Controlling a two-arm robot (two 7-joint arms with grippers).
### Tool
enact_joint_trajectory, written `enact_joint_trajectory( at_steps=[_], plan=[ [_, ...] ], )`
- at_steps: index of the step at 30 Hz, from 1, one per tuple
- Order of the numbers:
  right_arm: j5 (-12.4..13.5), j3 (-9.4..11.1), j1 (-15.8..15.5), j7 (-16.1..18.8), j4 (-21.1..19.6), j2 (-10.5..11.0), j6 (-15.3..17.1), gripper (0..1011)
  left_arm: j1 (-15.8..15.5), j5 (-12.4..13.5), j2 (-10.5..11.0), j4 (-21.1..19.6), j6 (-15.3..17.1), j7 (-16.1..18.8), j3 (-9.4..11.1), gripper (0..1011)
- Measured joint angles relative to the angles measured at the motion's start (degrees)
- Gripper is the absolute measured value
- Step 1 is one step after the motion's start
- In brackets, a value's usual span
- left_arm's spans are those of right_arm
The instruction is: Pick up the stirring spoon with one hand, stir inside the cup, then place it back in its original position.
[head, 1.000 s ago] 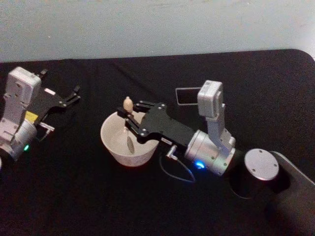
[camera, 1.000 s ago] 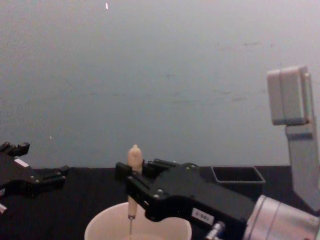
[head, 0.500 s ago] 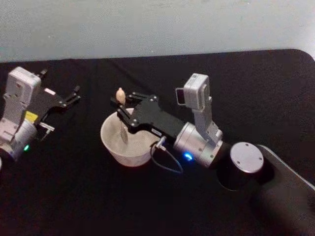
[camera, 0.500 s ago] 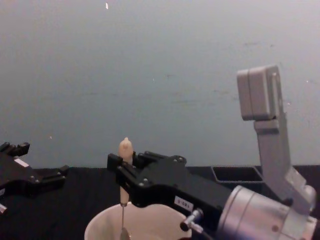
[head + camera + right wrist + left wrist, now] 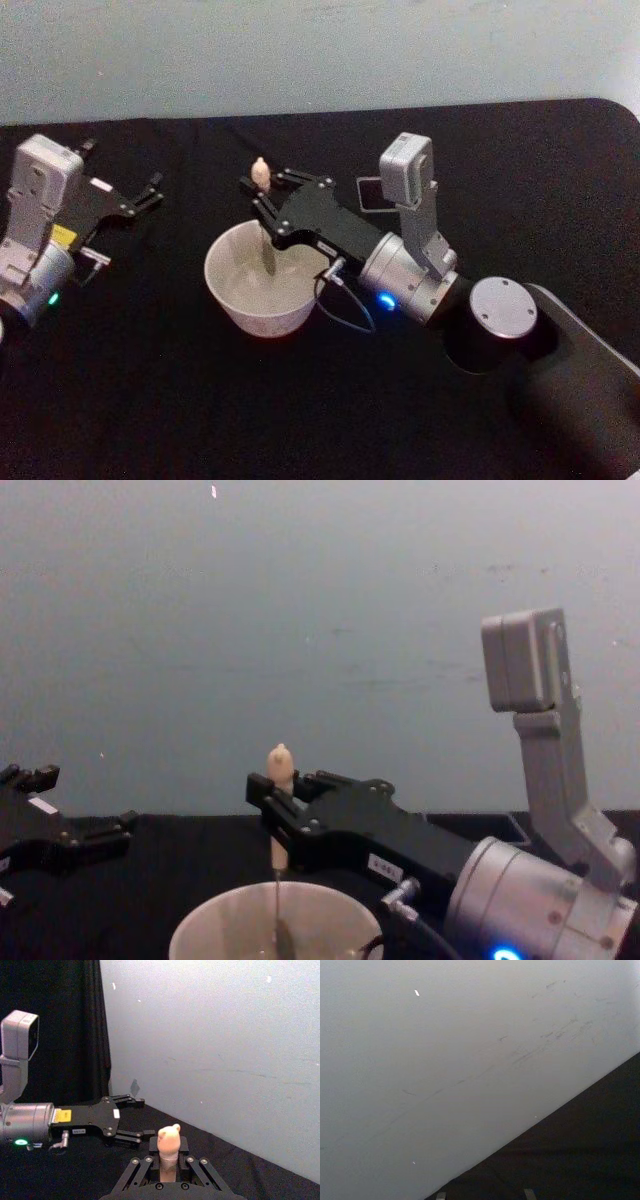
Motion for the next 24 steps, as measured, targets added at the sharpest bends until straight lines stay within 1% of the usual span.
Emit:
enact_joint_trajectory(
  at_steps=[8,13,21,24],
  plan=[
    [-0.1,0.8,-0.8,0.2,-1.2,0.8,0.3,214,0.0,0.0,0.0,0.0,0.0,0.0,0.0,1001],
    [0.5,1.2,-1.6,0.6,-2.7,1.7,1.0,214,0.0,0.0,0.0,0.0,0.0,0.0,0.0,1001],
    [1.9,1.8,-4.0,1.3,-6.4,3.9,2.5,214,0.0,0.0,0.0,0.0,0.0,0.0,0.0,1001],
    [2.2,1.8,-4.5,1.5,-7.1,4.4,2.7,214,0.0,0.0,0.0,0.0,0.0,0.0,0.0,1001]
  ],
)
